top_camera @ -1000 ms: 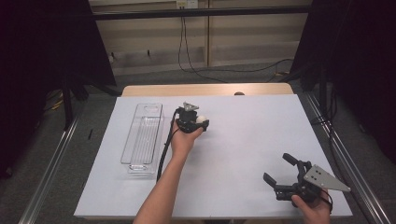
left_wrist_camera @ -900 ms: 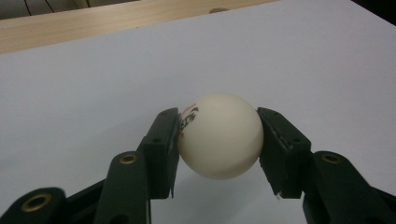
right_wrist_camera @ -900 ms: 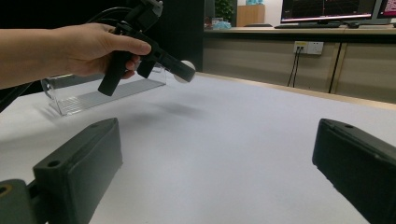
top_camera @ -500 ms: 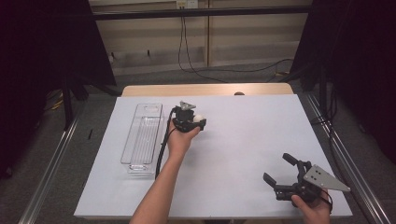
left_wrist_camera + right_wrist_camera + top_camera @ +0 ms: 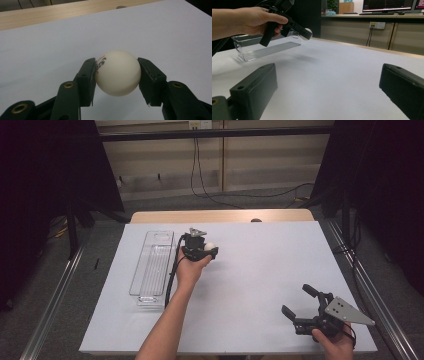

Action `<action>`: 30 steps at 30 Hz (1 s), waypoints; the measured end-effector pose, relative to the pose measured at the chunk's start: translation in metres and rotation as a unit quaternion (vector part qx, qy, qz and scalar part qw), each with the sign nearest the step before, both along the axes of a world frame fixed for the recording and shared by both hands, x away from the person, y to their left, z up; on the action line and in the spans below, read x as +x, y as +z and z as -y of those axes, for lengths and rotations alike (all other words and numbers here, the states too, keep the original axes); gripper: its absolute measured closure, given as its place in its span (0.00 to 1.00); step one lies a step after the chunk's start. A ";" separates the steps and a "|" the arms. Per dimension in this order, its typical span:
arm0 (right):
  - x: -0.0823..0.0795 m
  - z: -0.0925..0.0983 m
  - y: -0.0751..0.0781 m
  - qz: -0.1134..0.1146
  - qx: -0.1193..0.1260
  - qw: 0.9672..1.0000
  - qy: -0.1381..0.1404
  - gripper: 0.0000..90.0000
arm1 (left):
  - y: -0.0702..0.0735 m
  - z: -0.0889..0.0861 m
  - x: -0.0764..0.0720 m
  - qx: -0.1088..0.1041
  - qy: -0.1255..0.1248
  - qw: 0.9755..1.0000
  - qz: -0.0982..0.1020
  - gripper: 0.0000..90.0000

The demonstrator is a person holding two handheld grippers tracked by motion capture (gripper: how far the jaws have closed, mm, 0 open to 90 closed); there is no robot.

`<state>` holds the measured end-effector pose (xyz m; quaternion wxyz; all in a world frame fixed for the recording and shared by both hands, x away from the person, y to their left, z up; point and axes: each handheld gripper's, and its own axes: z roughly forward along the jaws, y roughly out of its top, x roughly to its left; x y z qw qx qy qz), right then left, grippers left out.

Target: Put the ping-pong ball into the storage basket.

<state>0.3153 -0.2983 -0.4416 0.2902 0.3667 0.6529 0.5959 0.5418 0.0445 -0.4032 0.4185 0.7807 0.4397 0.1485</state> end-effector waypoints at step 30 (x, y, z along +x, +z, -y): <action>0.001 0.000 -0.001 0.002 -0.008 1.000 0.000 0.01 | 0.011 -0.015 -0.006 -0.007 0.006 1.000 -0.005 0.57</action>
